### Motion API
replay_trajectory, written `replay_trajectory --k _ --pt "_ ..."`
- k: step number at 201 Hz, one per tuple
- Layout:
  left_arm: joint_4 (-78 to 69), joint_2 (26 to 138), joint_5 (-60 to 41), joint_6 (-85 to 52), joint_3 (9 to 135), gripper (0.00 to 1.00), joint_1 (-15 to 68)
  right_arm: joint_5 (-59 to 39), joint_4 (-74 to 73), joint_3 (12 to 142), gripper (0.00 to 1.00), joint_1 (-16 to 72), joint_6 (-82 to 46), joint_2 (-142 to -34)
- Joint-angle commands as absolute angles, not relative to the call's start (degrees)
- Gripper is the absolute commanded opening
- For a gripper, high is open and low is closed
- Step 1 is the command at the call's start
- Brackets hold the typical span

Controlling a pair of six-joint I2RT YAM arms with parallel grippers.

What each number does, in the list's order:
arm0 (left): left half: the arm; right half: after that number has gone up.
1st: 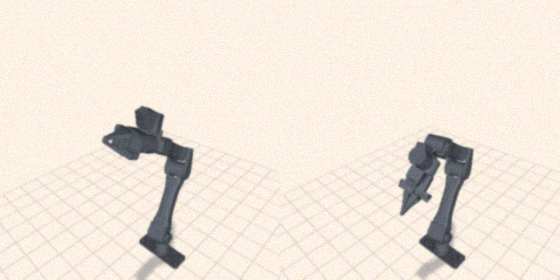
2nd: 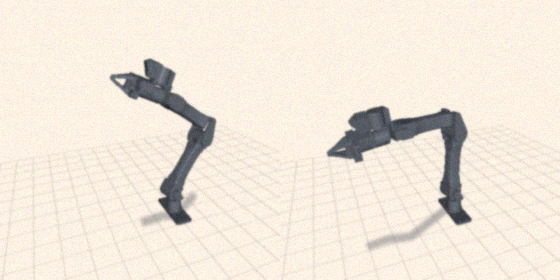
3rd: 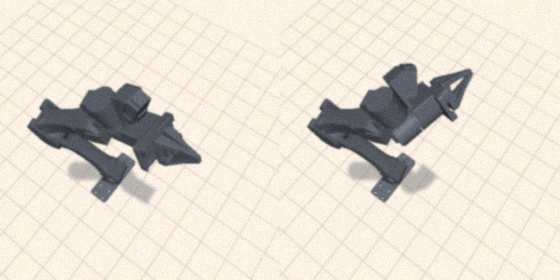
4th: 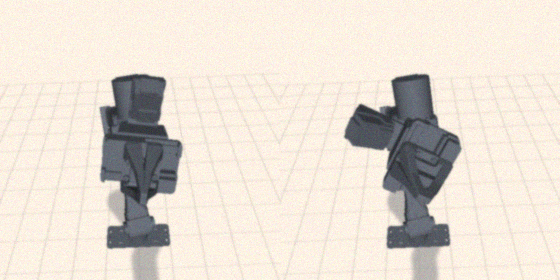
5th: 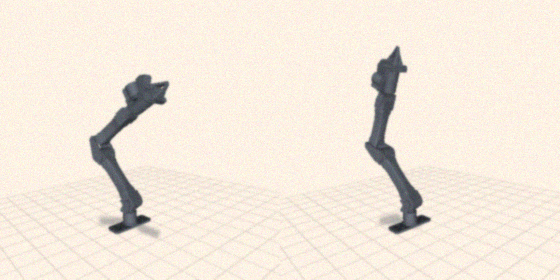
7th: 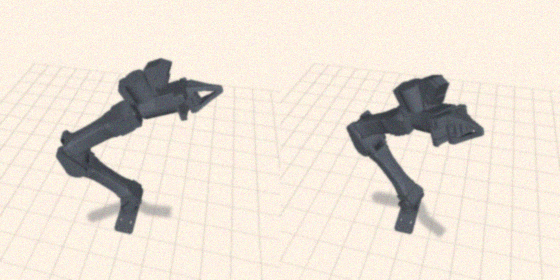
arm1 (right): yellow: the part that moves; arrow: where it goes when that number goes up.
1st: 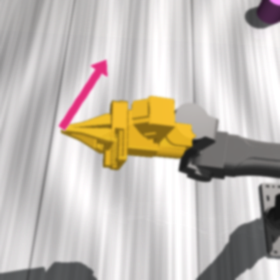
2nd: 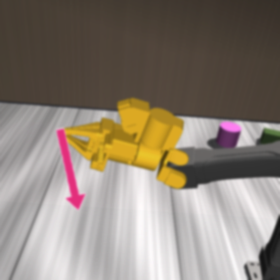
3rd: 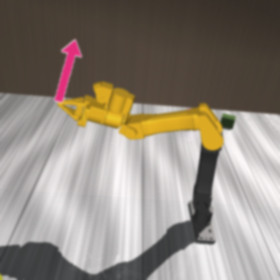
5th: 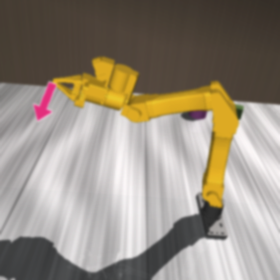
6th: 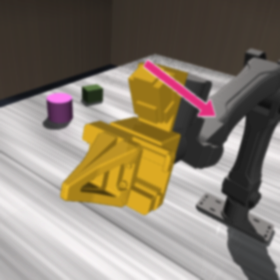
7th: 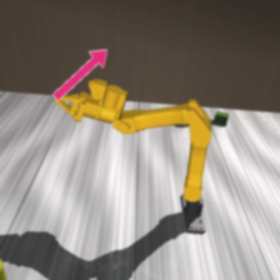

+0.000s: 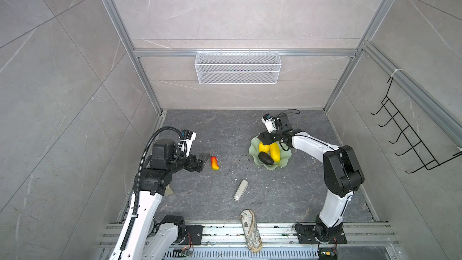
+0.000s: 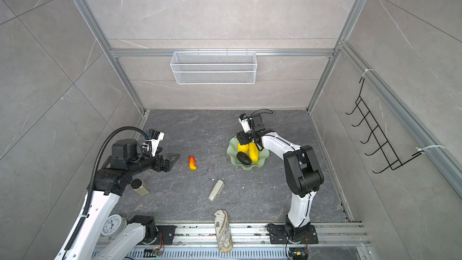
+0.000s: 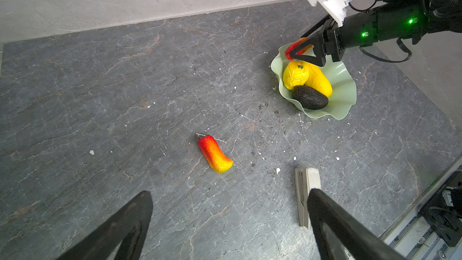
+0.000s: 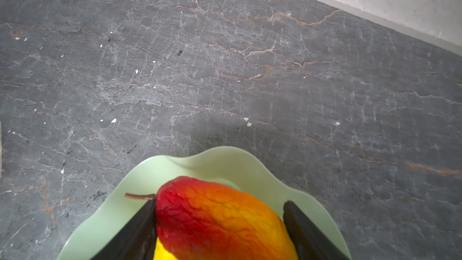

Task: Place and organize the fake fruits in the fruit bowl
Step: 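Carry the red-yellow fruit into the green bowl and release it, then reach the right gripper to the second red-yellow fruit and grasp it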

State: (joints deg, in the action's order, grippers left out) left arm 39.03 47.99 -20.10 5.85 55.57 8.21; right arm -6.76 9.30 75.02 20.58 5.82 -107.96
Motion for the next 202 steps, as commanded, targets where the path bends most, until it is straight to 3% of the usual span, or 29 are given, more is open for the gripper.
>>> replay_trajectory --k 1,37,76,127,169,202 --pt "38.6 48.0 -21.6 6.7 55.6 1.00 7.9 -7.4 7.6 76.5 0.60 20.1 6.1 -109.9" --pt "38.7 47.9 -21.5 6.8 55.5 1.00 7.9 -8.0 7.3 76.4 0.62 19.7 6.0 -110.6" --pt "38.6 47.7 -21.4 6.8 55.5 1.00 7.9 -7.6 8.2 75.6 0.85 19.4 6.2 -109.7" --pt "38.7 48.0 -21.5 6.7 55.5 1.00 7.9 -7.0 10.5 74.9 1.00 19.5 6.9 -104.5" --pt "38.7 48.0 -21.4 6.8 55.5 1.00 7.9 -11.8 14.4 76.6 1.00 20.4 6.7 -100.1" --pt "38.7 48.1 -21.3 6.7 55.5 1.00 7.9 -10.7 18.5 78.1 1.00 29.7 5.8 -99.1"
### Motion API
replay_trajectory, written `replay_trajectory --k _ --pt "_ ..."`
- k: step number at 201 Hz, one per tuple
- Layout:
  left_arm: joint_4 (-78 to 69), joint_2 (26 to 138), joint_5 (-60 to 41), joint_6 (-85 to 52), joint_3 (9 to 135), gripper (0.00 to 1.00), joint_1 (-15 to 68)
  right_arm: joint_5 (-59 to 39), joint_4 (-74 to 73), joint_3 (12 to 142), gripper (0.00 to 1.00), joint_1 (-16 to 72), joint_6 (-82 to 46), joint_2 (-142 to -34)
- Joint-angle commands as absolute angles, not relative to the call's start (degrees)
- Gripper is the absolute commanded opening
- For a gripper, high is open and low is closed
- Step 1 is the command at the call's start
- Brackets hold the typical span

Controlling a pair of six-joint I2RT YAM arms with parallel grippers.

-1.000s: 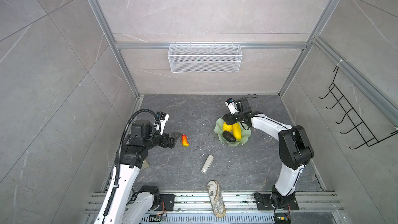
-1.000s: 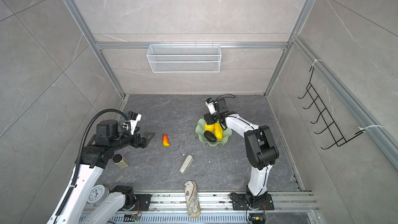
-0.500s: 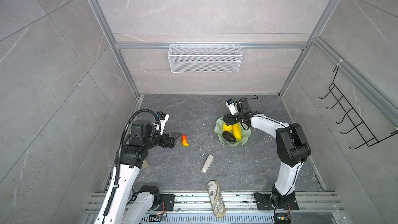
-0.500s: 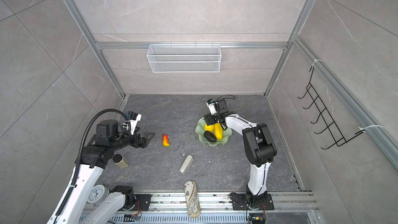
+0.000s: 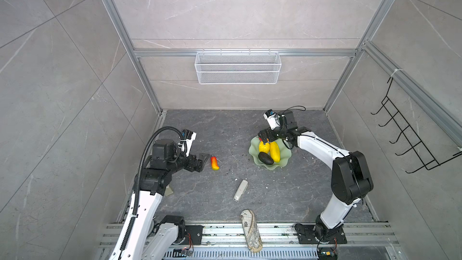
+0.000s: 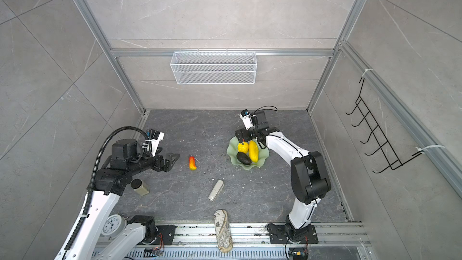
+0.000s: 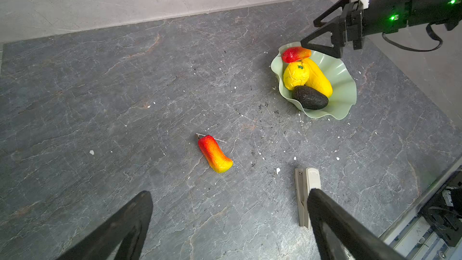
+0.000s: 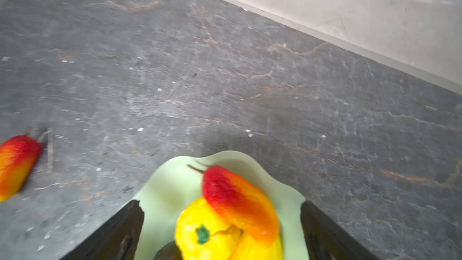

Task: Place and organize the fake fruits in the fruit bowl
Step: 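Reach the right gripper to the second red-yellow fruit and grasp it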

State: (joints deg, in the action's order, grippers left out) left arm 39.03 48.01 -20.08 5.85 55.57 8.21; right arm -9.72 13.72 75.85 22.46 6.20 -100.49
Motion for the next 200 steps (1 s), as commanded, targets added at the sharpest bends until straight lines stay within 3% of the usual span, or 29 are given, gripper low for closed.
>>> replay_trajectory --k 1,53,107,200 --pt "38.7 48.2 -21.4 6.7 55.6 1.00 7.9 -10.5 18.5 78.1 1.00 30.0 5.7 -99.1" --pt "38.7 48.0 -21.5 6.6 55.5 1.00 7.9 -9.4 16.2 82.7 1.00 45.3 -4.8 -107.0" --pt "38.8 47.7 -21.4 6.7 55.5 1.00 7.9 -6.8 16.0 93.1 0.98 52.8 -13.8 -120.6" --pt "38.7 47.1 -21.5 6.8 55.5 1.00 7.9 -1.4 21.0 104.9 0.66 54.0 -17.6 -134.1"
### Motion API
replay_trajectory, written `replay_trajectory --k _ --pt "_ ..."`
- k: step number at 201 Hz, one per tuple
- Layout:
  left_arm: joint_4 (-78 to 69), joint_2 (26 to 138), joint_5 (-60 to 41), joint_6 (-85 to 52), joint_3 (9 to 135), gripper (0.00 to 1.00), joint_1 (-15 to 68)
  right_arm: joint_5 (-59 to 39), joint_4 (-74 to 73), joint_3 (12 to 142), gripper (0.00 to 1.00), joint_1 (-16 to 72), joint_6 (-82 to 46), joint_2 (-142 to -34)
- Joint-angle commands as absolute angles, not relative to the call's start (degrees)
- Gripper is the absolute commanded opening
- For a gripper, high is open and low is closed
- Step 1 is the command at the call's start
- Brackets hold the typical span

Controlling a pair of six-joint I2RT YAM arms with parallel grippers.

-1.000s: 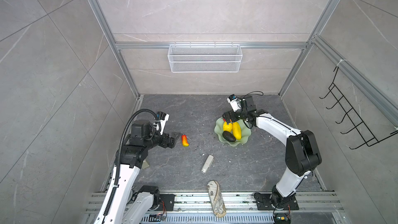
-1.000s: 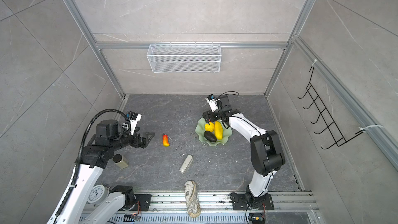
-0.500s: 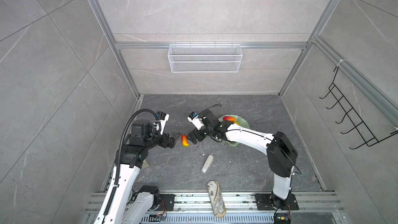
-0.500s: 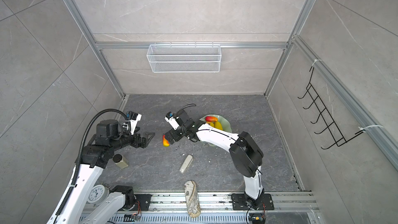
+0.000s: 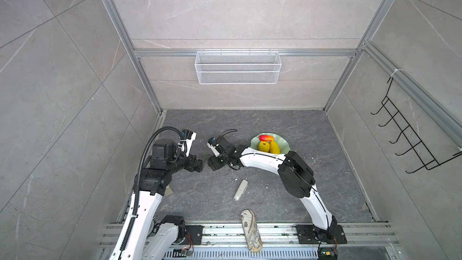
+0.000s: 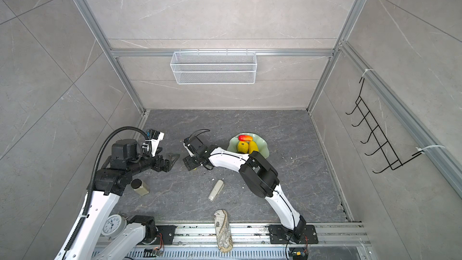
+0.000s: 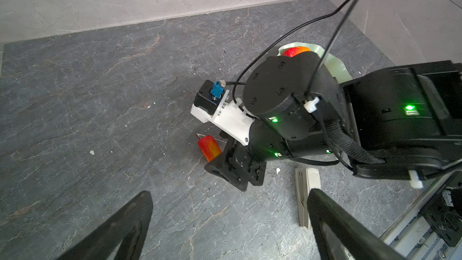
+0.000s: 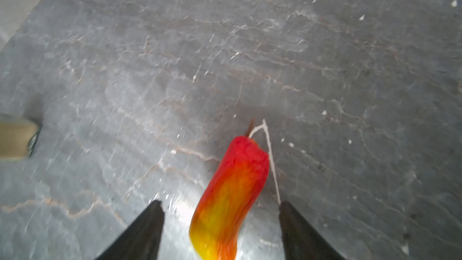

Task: Place and organize the fake fruits in the fruit bowl
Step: 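Reach the right gripper to the second red-yellow fruit and grasp it, then place the second red-yellow fruit in the bowl beside the avocado, release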

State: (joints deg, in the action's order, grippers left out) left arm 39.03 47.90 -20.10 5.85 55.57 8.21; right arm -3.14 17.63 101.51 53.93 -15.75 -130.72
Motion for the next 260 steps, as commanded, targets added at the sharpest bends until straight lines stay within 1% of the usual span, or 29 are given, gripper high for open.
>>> replay_trajectory --k 1,32,54,61,73,104,143,177,214,260 --pt "38.7 47.2 -21.5 6.8 55.5 1.00 7.9 -1.4 21.0 105.0 0.66 54.0 -17.6 -134.2" --pt "38.7 47.1 -21.6 6.7 55.5 1.00 7.9 -2.4 21.0 106.9 0.57 54.0 -18.7 -136.1" --pt "38.7 47.1 -21.6 6.8 55.5 1.00 7.9 -2.4 21.5 107.3 0.46 54.0 -18.7 -136.2" --pt "38.7 47.1 -21.6 6.8 55.5 1.00 7.9 -2.4 21.6 107.3 0.40 53.9 -18.6 -135.9" --pt "38.7 47.1 -21.6 6.8 55.5 1.00 7.9 -3.7 21.2 106.5 0.34 54.0 -17.5 -134.6" --pt "38.7 47.0 -21.4 6.8 55.5 1.00 7.9 -3.9 19.2 100.5 0.27 53.3 -15.8 -125.9" --pt "38.7 46.8 -21.3 6.8 55.4 1.00 7.9 -2.4 15.6 87.0 0.25 47.5 -17.4 -110.6" --pt "38.7 46.7 -21.3 6.8 55.4 1.00 7.9 0.9 15.0 76.8 0.25 40.8 -19.2 -102.3" --pt "38.7 47.0 -21.7 6.7 55.5 1.00 7.9 2.8 12.3 69.9 0.25 36.5 -20.6 -99.5" --pt "38.7 47.2 -21.6 6.6 55.5 1.00 7.9 2.1 10.4 67.3 0.26 34.2 -21.7 -101.9"
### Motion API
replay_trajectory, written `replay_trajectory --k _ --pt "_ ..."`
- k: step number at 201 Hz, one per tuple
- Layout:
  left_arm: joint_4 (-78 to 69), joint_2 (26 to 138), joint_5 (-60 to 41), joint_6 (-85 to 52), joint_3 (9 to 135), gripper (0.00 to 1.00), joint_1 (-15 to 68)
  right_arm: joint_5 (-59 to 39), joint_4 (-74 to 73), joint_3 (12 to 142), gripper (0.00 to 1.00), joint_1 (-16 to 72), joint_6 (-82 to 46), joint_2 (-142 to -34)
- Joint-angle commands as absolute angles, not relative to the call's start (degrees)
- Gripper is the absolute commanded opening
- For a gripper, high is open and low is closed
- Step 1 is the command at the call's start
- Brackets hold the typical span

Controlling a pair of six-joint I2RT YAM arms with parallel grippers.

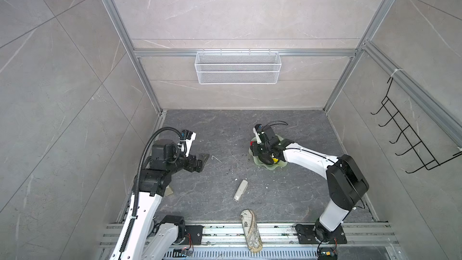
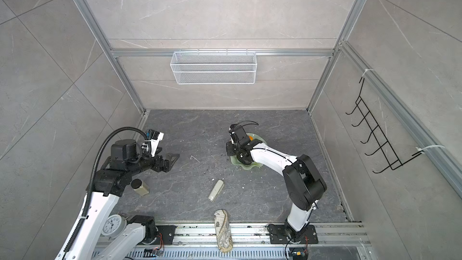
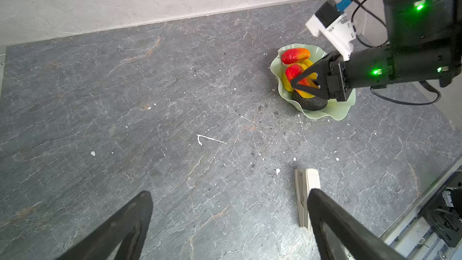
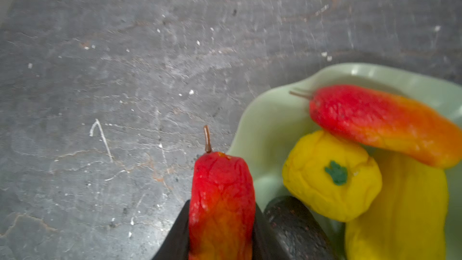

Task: Place and organize the fake fruits in the fruit bowl
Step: 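Place the second red-yellow fruit in the bowl beside the avocado, release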

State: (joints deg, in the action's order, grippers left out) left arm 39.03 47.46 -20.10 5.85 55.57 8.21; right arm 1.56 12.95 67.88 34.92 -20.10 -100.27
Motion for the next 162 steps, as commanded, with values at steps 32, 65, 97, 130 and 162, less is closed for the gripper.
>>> replay_trajectory --k 32,65,97,130,162 --pt "38.7 47.3 -21.6 6.7 55.5 1.00 7.9 1.9 9.8 67.5 0.33 33.6 -21.8 -103.3" --pt "38.7 47.4 -21.4 6.7 55.5 1.00 7.9 2.0 10.6 68.1 0.48 33.3 -21.0 -103.7" --pt "38.7 47.4 -21.2 6.8 55.5 1.00 7.9 2.5 11.6 68.2 0.58 32.7 -19.7 -102.0" --pt "38.5 47.7 -20.9 6.7 55.5 1.00 7.9 2.3 12.1 66.6 0.74 32.3 -16.1 -95.6" --pt "36.8 48.4 -20.8 3.9 57.2 1.00 7.9 1.1 8.9 59.2 1.00 28.8 -5.5 -80.4"
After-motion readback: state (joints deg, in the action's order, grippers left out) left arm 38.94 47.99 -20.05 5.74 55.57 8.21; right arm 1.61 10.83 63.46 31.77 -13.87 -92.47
